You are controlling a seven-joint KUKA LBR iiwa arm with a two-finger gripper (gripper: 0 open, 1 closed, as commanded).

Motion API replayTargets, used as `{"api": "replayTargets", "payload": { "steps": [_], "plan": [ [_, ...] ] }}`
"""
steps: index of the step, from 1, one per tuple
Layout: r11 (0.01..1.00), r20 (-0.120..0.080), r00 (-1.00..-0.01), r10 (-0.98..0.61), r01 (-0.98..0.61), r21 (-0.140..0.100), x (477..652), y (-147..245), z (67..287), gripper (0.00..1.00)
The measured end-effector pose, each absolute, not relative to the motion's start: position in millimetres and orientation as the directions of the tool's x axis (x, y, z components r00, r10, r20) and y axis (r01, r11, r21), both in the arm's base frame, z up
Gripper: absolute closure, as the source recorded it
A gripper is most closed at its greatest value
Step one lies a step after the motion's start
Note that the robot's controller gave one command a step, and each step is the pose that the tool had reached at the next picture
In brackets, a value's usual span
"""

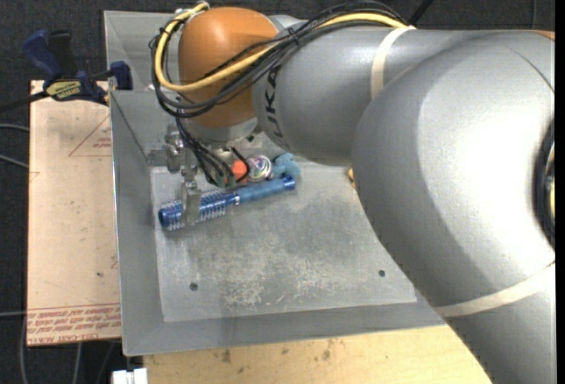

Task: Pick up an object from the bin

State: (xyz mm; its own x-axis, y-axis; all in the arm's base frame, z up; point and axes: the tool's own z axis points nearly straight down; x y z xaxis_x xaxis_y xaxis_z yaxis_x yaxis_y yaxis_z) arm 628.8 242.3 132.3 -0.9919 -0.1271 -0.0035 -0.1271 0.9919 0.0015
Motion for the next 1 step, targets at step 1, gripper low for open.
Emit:
{"api": "replayTargets", "payload": {
  "steps": [1],
  "plan": [
    [0.994,0.005,-0.994,-0.107,-0.107,0.000,613.7,217.2,65.5,0.00]
  ]
}}
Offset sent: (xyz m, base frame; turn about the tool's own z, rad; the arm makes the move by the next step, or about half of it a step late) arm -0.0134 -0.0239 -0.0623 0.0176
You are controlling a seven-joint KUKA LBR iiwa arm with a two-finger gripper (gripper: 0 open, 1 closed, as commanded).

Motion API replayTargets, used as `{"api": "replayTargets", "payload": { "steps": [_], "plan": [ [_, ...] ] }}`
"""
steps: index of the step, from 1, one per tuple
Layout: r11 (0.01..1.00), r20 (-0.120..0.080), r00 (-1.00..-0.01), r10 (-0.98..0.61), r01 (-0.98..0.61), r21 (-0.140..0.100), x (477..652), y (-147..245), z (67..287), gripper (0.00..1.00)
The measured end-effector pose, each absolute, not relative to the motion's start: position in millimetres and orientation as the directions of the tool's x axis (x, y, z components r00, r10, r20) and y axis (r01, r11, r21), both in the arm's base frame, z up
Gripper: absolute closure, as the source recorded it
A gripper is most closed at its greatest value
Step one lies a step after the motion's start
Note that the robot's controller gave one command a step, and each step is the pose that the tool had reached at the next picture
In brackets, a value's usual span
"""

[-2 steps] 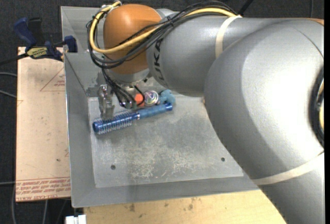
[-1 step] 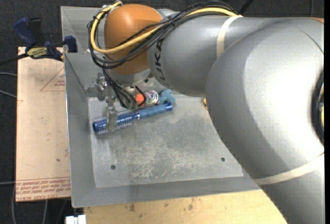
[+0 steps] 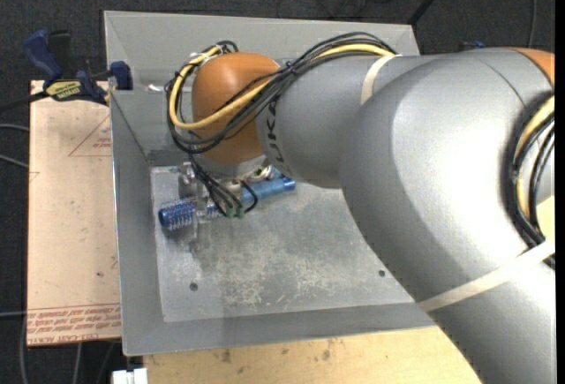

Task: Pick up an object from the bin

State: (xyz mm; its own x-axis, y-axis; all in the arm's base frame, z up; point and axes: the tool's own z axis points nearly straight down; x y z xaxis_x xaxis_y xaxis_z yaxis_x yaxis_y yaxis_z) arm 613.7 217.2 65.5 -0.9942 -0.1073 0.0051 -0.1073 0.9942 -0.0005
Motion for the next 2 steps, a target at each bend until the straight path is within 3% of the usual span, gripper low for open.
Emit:
{"api": "replayTargets", "payload": {
  "steps": [1,2],
  "plan": [
    [0.994,0.000,-0.994,-0.109,-0.109,0.001,615.3,218.6,69.2,1.00],
    [0.998,-0.010,-0.998,-0.060,-0.060,0.005,616.0,226.4,207.4,1.00]
  ]
}}
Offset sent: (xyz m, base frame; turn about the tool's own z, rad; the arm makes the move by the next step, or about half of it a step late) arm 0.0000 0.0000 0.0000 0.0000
